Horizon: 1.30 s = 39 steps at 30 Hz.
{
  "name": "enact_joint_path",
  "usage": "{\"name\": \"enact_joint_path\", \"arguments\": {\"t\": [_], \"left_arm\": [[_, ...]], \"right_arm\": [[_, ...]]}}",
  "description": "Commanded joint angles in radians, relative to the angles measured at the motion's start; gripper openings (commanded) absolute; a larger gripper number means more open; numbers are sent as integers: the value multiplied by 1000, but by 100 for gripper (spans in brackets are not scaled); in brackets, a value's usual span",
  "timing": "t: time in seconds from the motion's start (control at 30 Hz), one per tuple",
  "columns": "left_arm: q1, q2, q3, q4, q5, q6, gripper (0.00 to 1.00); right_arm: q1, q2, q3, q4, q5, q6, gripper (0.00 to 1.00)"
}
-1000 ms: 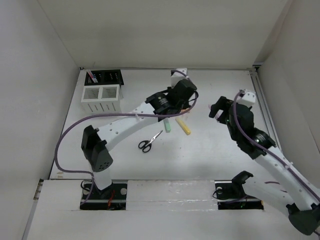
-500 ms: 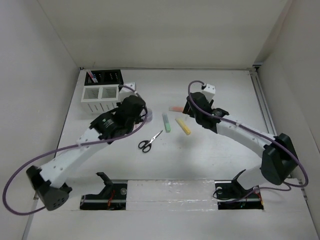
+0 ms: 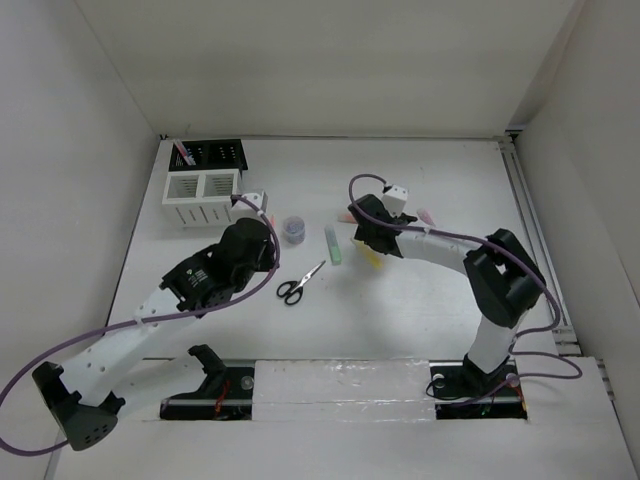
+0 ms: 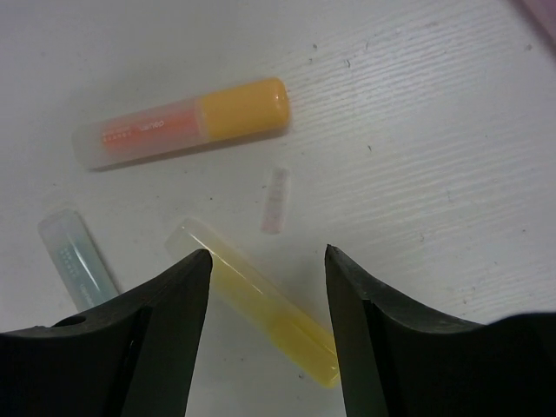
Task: Sort the stationery into containers
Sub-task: Grab a piece of stationery with the right arm
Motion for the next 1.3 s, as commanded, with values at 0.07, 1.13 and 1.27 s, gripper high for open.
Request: {"name": "enact_joint_path", "arguments": {"t": [0.07, 1.13, 1.27], "left_arm": [[-2, 7, -9, 72, 72, 31, 0], [-2, 16, -9, 90, 120, 49, 0], [-2, 16, -9, 90, 120, 49, 0]], "right_arm": [[-9, 63, 75, 55, 11, 37, 61], [-30, 219, 104, -17, 34, 120, 33], [-30, 210, 104, -17, 34, 120, 17]]}}
